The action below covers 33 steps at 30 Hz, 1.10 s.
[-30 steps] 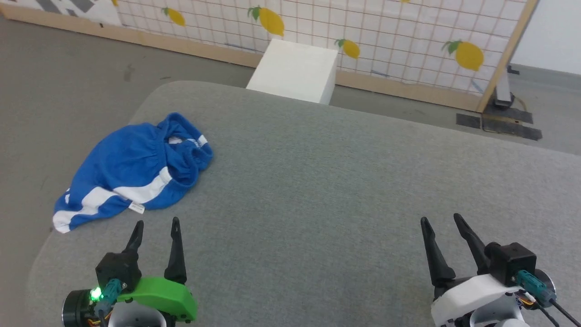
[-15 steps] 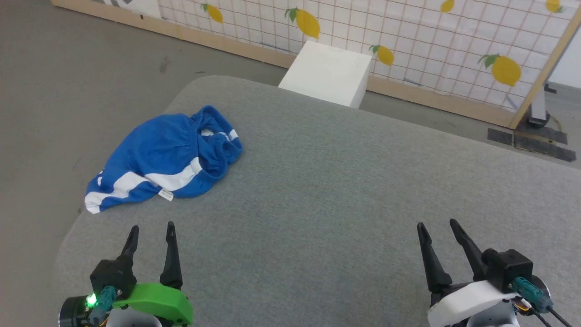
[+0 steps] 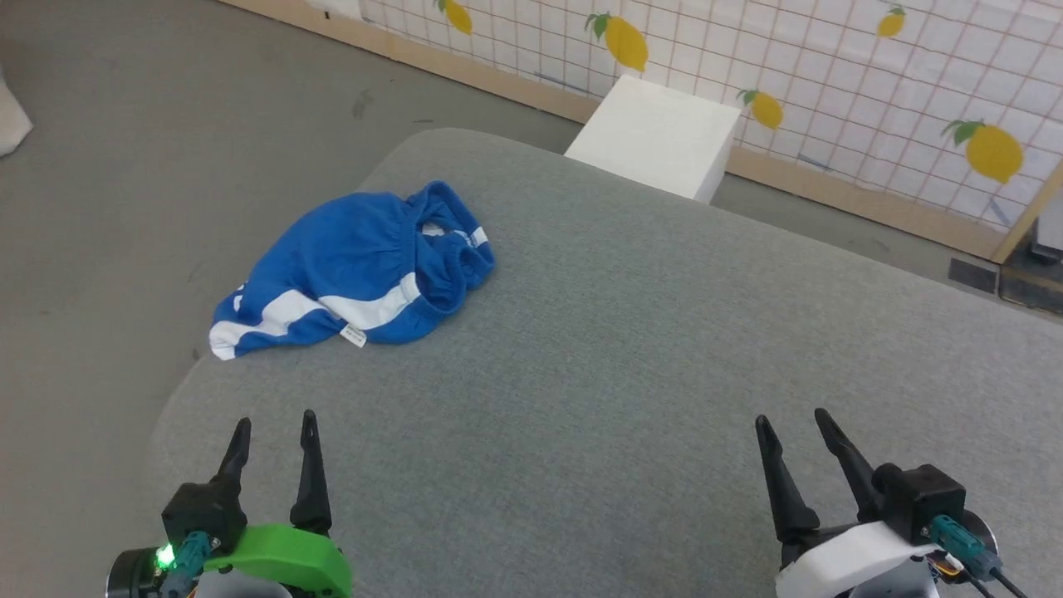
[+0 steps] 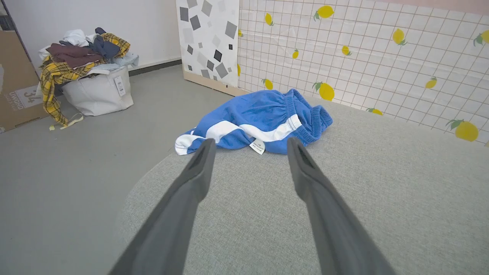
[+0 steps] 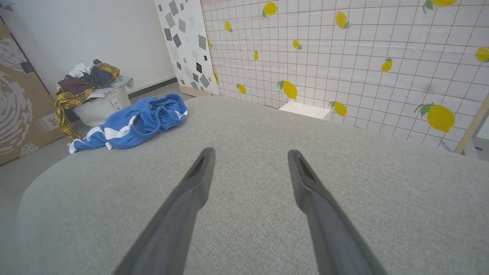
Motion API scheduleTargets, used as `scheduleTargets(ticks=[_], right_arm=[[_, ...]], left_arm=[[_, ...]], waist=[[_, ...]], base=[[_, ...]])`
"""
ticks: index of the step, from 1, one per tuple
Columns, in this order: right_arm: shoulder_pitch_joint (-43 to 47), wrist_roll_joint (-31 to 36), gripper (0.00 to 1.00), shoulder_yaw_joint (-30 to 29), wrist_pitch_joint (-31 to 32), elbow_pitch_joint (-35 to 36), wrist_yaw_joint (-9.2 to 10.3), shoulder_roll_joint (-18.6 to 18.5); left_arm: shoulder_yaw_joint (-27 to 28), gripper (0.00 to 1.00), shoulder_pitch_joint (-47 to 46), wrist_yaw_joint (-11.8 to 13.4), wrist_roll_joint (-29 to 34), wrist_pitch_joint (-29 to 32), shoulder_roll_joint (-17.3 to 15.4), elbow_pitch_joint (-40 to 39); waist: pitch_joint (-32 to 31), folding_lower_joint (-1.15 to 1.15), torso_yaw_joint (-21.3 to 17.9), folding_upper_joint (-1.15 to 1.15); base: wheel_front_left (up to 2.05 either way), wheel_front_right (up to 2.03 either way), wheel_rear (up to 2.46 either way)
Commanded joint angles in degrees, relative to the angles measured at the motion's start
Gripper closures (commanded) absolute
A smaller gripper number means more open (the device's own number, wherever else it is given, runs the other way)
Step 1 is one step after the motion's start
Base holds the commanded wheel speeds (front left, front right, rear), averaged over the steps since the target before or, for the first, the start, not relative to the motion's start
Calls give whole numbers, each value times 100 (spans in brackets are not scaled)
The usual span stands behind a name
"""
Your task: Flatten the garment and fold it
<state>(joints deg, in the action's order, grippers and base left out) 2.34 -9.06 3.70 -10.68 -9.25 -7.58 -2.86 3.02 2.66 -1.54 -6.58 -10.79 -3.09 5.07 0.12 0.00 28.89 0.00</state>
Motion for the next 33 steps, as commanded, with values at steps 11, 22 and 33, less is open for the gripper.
scheduleTargets(ticks=[11, 22, 33], right_arm=[[42, -120, 0, 63, -222, -182, 7, -1], [42, -138, 0, 101, -376, -320, 8, -1], [-1, -152, 0, 77, -431, -394, 9, -1]], left_arm=[[82, 0, 125, -33, -95, -212, 19, 116], [163, 0, 137, -97, -6, -366, 21, 215], [212, 0, 115, -131, 158, -420, 12, 302]], waist=[[3, 0, 444, 0], [14, 0, 812, 0], [79, 0, 882, 0]], base=[[0, 0, 0], [0, 0, 0], [0, 0, 0]])
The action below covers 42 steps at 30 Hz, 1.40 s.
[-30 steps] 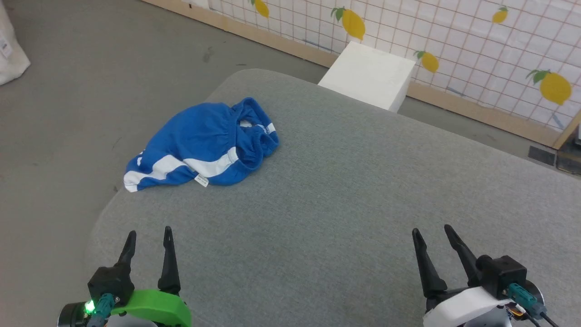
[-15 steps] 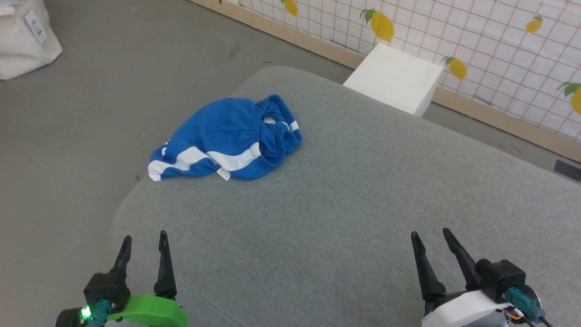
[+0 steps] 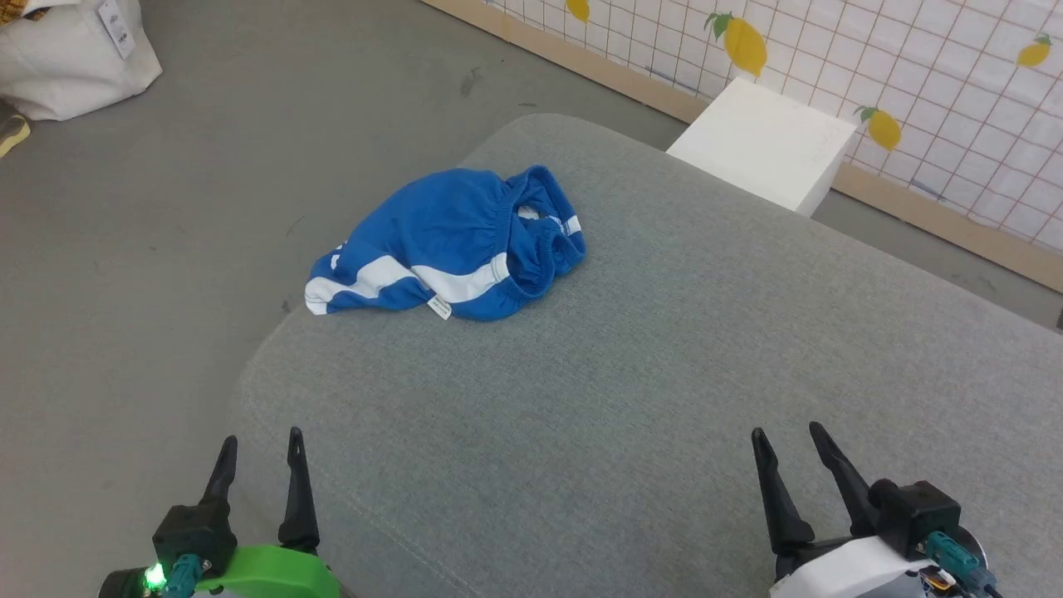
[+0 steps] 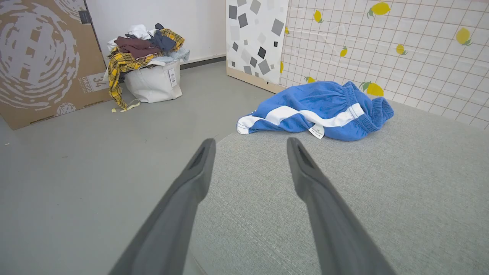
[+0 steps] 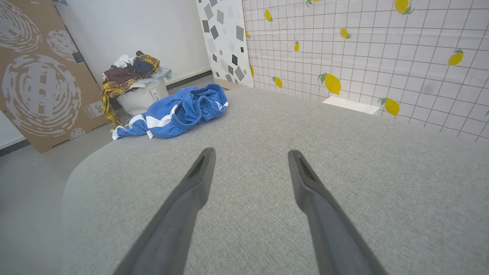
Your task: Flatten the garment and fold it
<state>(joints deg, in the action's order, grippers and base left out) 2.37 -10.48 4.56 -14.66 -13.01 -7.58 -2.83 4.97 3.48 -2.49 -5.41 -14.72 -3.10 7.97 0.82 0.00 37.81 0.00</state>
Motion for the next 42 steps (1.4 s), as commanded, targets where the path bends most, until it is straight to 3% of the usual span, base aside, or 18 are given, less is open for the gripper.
scheduleTargets(ticks=[1, 10, 15, 20, 27, 34, 42], right_arm=[[-15, -5, 0, -14, -34, -22, 9, -5], [-108, 37, 0, -76, -34, -48, 9, -5], [-267, 190, 0, -114, -34, -56, 9, -5], [-497, 462, 0, -193, -32, -77, 9, -5], [-808, 991, 0, -499, 203, 196, 9, -5], [-873, 1238, 0, -897, 465, 682, 9, -5], [-760, 1364, 0, -1317, 605, 1169, 9, -5]], left_arm=[[20, 0, 26, -37, 48, -28, 13, 20], [143, 0, -220, -168, -120, -28, -28, 99], [213, 0, -932, -372, -453, -28, -333, 463], [385, 0, -2044, -471, -1237, 170, -708, 1174], [-100, 0, -3650, -497, -2780, 1377, -1527, 2034], [-590, 0, -4599, -499, -4232, 3146, -2255, 2710], [-969, 0, -4913, -499, -4994, 4632, -2305, 3585]], waist=[[18, 0, -18, 0], [109, 0, -123, 0], [357, 0, -358, 0], [794, 0, -709, 0], [1554, 0, -1214, 0], [2298, 0, -1662, 0], [2691, 0, -1897, 0]], base=[[0, 0, 0], [0, 0, 0], [0, 0, 0], [0, 0, 0], [0, 0, 0], [0, 0, 0], [0, 0, 0]])
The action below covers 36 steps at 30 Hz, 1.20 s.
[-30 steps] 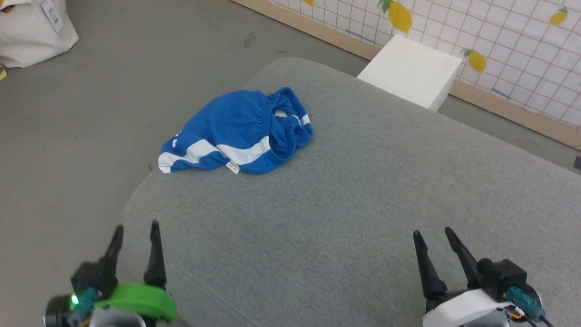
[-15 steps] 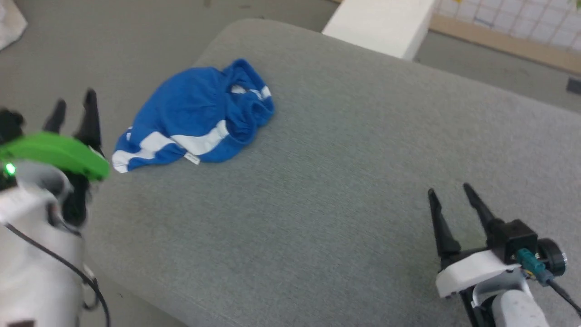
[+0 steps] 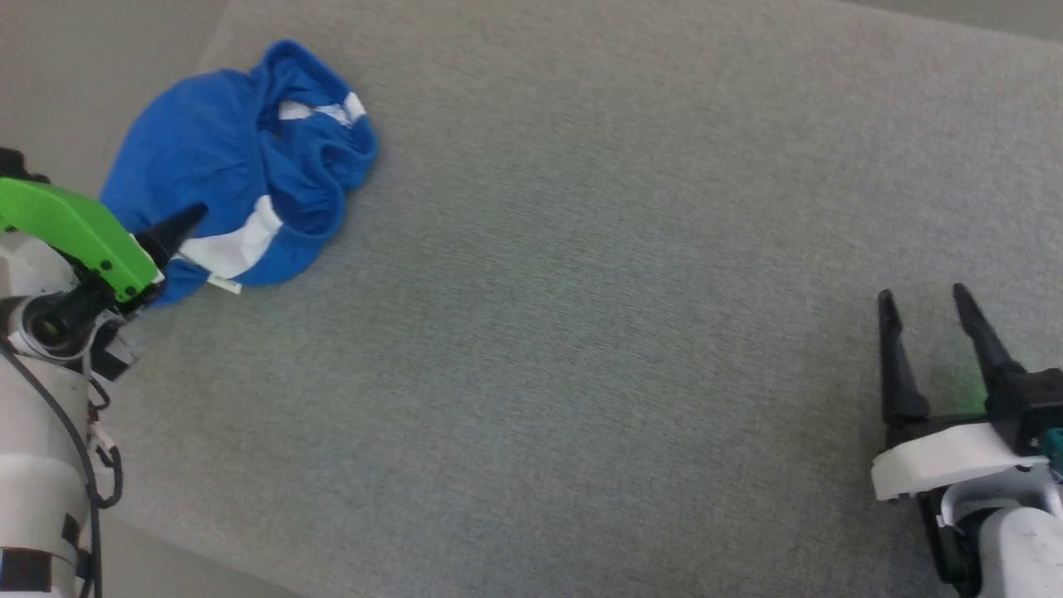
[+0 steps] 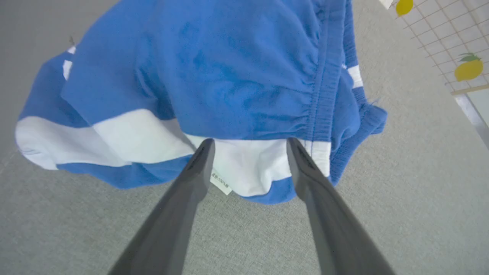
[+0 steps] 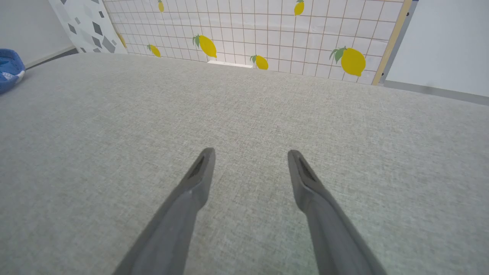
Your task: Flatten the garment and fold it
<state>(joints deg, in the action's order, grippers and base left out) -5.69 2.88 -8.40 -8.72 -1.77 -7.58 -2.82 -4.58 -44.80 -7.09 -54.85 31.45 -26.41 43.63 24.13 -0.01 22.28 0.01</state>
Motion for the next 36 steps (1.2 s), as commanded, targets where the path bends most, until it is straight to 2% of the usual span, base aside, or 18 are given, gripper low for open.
scheduleTargets(ticks=[1, 7, 12, 13, 14, 17, 24, 31, 34, 36], right_arm=[[58, 31, 0, -72, 21, 89, 9, -6], [104, 69, 0, -190, 125, 317, 9, -6], [108, 68, 0, -188, 178, 354, 9, -6], [105, 53, 0, -143, 182, 334, 9, -6], [102, 45, 0, -106, 177, 314, 9, -6], [98, -21, 0, -44, 135, 219, 9, -6], [101, -236, 0, 114, -73, -144, 9, -6], [118, -653, 0, 314, -394, -710, 9, -6], [117, -817, 0, 374, -498, -931, 9, -6], [112, -922, 0, 401, -551, -1065, 9, -6]], left_arm=[[-50, 0, -95, -39, -101, 93, 58, 79], [-332, 0, -12, -39, -242, 187, 207, 284], [-567, 0, 116, -39, -178, -343, 271, 309], [-602, 63, 124, -39, -118, -583, 261, 315], [-625, 100, 130, -39, -91, -750, 267, 332], [-710, 100, 112, -39, -84, -1177, 243, 331], [-770, 100, -258, -39, -120, -2138, -48, 6], [-1049, 100, -928, -39, -286, -2344, -409, -957], [-1191, 100, -1227, -39, -363, -2328, -462, -1433], [-1293, 100, -1429, -39, -436, -2294, -388, -1739]], waist=[[377, 1, -345, -1], [440, 1, -323, -1], [402, 1, -249, -1], [378, 1, -241, -1], [346, 1, -235, -1], [199, 1, -214, -1], [-316, 1, -285, -1], [-995, 1, -648, -1], [-1189, 1, -850, -1], [-1306, 1, -999, -1]], base=[[0, 0, 0], [0, 0, 0], [0, 0, 0], [0, 0, 0], [0, 0, 0], [0, 0, 0], [0, 0, 0], [0, 0, 0], [0, 0, 0], [0, 0, 0]])
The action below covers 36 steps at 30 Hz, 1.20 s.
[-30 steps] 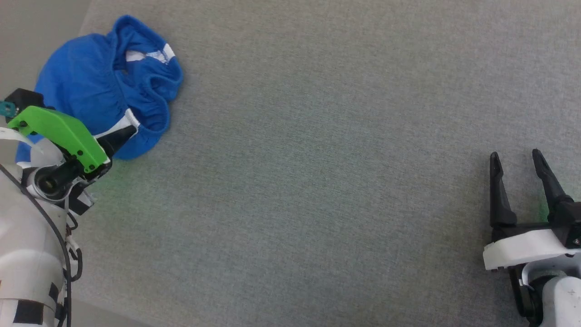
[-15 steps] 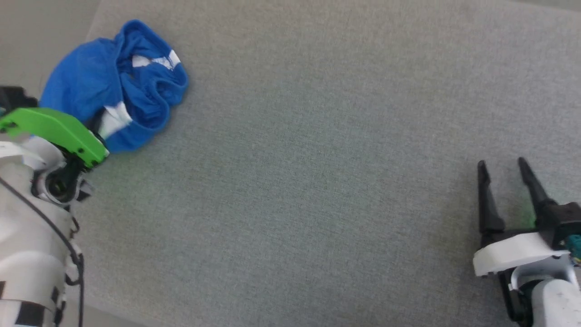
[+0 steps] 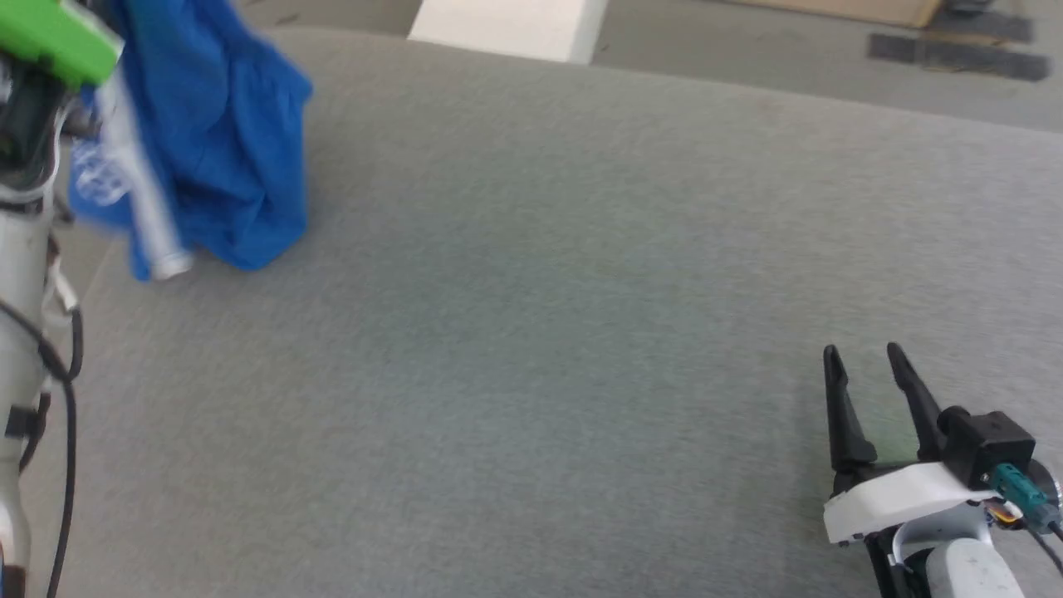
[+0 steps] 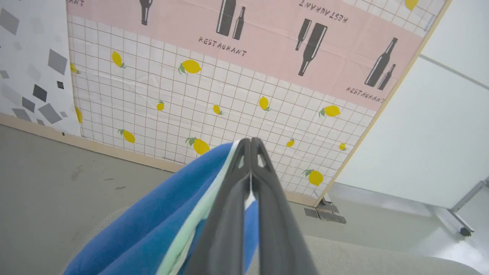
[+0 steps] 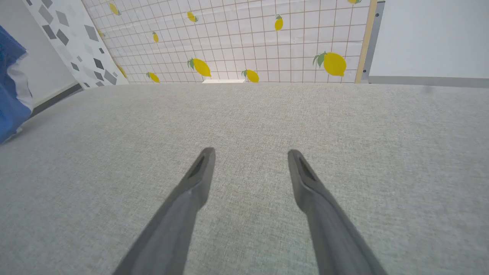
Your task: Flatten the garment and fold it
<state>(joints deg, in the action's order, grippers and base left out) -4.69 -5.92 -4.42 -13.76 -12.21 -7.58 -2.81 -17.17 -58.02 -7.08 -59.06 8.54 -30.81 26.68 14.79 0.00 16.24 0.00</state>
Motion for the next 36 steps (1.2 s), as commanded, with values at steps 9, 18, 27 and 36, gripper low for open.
scheduleTargets(ticks=[9, 18, 27, 36], right_arm=[[67, -307, 0, -64, -121, -285, 9, -7], [203, -336, 0, -117, -123, -224, 9, -7], [373, -368, 0, -131, -123, -235, 9, -7], [478, -467, 0, 4, -123, -276, 9, -7]], left_arm=[[-806, 100, 75, -41, -228, 164, 833, -730], [-1990, 100, 1769, -39, -370, 528, 1764, -133], [-2890, 0, 2861, 280, -508, 1566, 2125, 604], [-1467, 0, 2770, 287, -1009, 90, 1813, -175]], waist=[[-607, 0, -946, 0], [-578, 0, -1263, 0], [-747, 0, -1149, 0], [-1178, 0, -760, 0]], base=[[0, 0, 0], [0, 0, 0], [0, 0, 0], [0, 0, 0]])
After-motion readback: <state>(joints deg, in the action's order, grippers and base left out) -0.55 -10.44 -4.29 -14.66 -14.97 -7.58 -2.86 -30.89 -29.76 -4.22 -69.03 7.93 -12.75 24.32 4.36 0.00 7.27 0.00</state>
